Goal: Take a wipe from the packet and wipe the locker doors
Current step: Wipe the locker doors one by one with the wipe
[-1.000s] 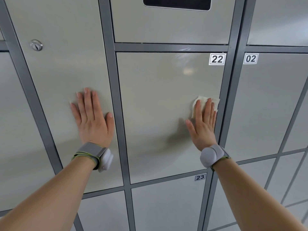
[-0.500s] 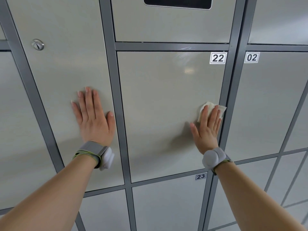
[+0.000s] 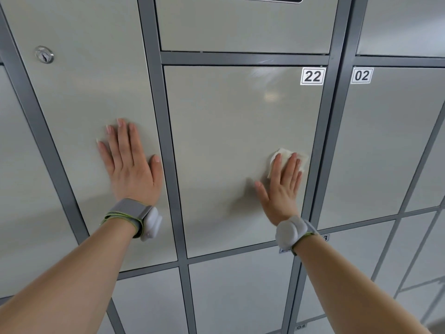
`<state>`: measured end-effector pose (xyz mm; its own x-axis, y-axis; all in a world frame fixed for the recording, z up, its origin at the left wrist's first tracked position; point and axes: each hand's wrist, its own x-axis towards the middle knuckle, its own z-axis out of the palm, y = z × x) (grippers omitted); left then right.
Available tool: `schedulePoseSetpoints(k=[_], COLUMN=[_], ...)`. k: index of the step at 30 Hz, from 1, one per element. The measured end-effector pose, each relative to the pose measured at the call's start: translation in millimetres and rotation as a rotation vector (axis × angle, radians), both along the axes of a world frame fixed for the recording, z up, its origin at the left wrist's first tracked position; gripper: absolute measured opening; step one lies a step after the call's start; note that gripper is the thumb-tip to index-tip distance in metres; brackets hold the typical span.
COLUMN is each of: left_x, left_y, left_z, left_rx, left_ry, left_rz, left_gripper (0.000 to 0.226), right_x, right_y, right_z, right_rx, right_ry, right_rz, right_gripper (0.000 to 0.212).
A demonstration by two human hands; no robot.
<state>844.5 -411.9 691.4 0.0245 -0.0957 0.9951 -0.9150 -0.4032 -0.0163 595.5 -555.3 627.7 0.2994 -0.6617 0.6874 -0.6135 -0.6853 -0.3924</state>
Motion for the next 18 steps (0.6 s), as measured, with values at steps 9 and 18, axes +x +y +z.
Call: schedulePoseSetpoints(k=[9,18], left_x=[0.7,0.3], left_y=[0.7,1.5], left_z=[-0.7,0.2], left_rx=[-0.003,0.009], left_ry=[-0.001,0.007], left_rz=[-0.014,-0.032], left_gripper=[0.06,0.06], right_x=[10.4,25.2], right_y=[5.7,24.8], right_z=[33.5,-5.3], right_rx=[-0.028,-0.107], right_ry=[-0.086,0.095], right_rz=[0.06,0.106], right_gripper=[0.078,0.078])
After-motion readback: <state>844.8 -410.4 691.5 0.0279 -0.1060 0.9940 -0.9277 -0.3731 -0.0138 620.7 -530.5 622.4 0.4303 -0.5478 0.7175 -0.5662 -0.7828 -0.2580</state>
